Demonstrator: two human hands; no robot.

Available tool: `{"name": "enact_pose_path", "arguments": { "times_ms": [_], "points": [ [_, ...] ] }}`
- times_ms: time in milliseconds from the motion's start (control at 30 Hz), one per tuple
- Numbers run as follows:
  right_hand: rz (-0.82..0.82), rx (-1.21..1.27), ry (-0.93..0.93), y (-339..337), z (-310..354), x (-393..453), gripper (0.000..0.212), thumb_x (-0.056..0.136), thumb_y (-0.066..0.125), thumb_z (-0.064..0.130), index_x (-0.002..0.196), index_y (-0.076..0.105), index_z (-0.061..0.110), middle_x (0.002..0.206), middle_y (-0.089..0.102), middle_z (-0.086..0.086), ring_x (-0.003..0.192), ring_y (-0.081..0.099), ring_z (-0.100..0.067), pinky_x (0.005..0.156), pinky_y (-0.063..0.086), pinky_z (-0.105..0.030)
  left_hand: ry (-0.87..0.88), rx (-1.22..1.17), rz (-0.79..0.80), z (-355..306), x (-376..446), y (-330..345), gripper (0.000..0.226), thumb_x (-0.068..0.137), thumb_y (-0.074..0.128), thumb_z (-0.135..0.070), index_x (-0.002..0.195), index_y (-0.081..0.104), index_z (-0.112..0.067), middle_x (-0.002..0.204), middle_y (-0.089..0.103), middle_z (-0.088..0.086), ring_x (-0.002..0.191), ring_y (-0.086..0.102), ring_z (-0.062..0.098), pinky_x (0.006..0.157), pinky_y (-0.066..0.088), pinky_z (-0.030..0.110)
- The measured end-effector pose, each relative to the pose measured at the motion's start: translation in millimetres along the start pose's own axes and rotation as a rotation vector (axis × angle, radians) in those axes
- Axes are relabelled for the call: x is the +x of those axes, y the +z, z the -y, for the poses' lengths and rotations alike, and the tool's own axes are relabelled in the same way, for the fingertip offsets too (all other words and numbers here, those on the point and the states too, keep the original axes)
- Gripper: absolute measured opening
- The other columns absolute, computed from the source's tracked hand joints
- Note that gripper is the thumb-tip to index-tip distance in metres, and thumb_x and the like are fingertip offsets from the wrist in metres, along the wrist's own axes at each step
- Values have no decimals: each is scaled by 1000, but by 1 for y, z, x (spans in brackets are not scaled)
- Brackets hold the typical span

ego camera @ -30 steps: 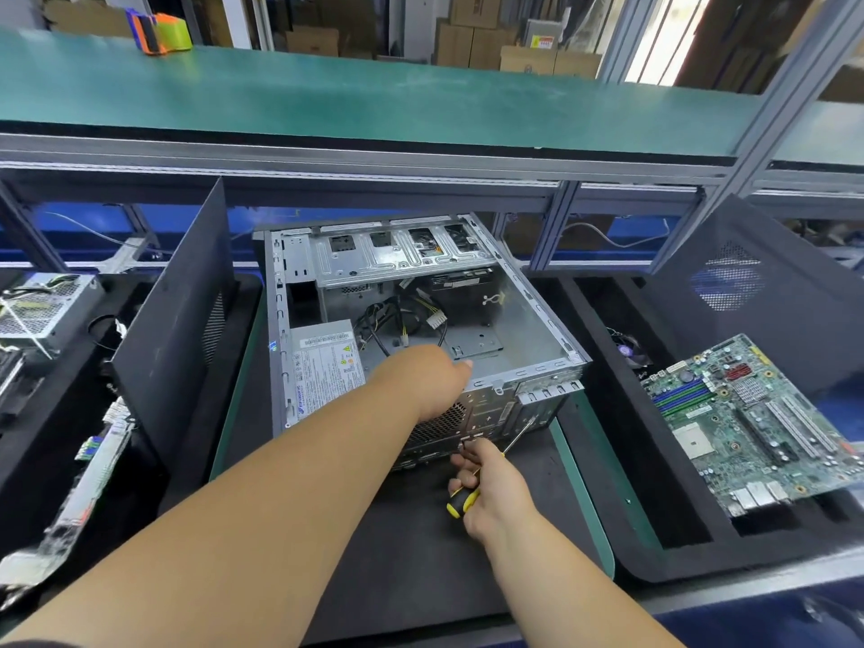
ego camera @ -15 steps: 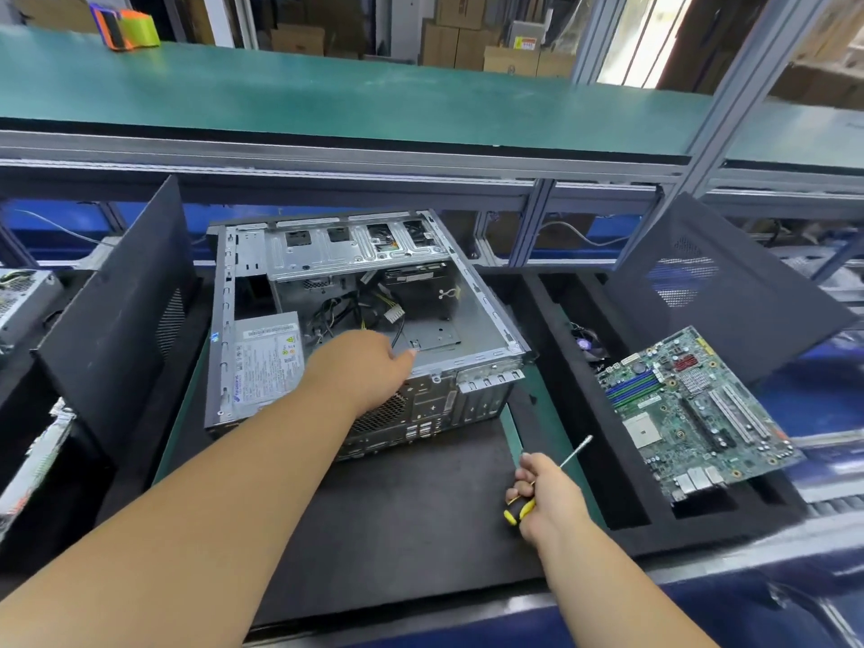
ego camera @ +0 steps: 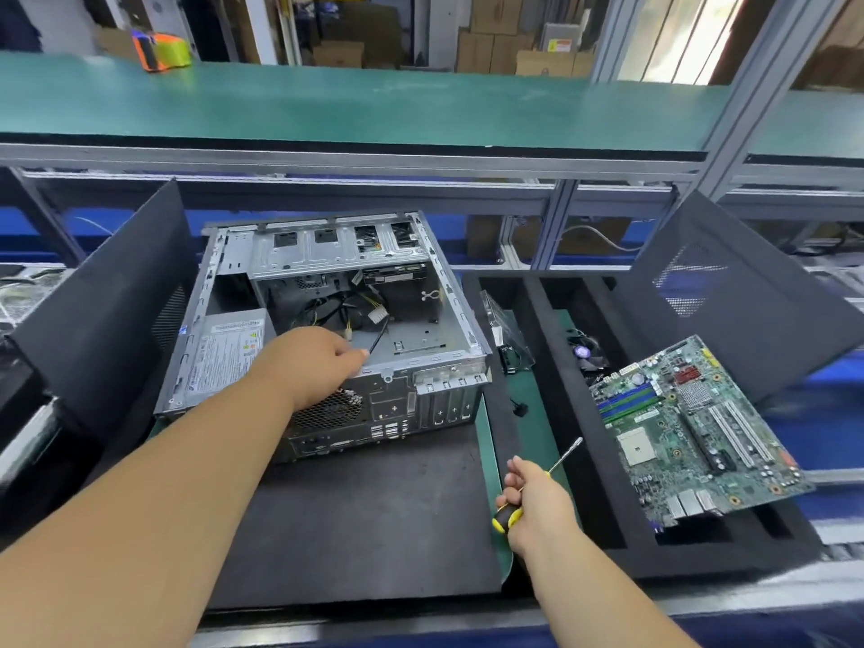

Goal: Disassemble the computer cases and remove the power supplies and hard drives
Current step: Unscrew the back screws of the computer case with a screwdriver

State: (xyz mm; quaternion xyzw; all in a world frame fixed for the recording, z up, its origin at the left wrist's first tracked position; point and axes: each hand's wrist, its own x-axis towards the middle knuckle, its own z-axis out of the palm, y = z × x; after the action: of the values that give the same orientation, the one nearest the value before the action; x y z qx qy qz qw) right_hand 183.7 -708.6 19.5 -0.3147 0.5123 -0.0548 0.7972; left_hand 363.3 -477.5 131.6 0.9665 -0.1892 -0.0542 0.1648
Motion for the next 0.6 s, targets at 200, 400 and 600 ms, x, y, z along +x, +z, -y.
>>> {"name": "enact_pose_path", "arguments": {
  "times_ms": [200,400,600],
  "points": [
    [263,-305,-139,20,3,-30,15,94,60,16,79,58,14,54,48,3,41,37,-12,45,27,-21,-55,-36,12,0,-15,-9,51,99,39,-53,77,66,-16,73,64,7,75,61,24,72,49,33],
    [461,-486,-279,45,-10,-50,11,93,60,7,83,57,8,61,52,-1,41,36,-12,50,38,-29,11,-43,45,14,-47,-19,37,101,42,-45,98,69,-19,94,68,1,91,61,20,87,51,40],
    [535,-646,-253,62,-44,-66,15,93,59,8,79,56,8,60,55,-2,43,39,-13,51,38,-29,105,122,122,36,-60,-27,37,97,54,-45,130,55,-29,118,65,-1,125,42,28,111,28,37]
  ]
}}
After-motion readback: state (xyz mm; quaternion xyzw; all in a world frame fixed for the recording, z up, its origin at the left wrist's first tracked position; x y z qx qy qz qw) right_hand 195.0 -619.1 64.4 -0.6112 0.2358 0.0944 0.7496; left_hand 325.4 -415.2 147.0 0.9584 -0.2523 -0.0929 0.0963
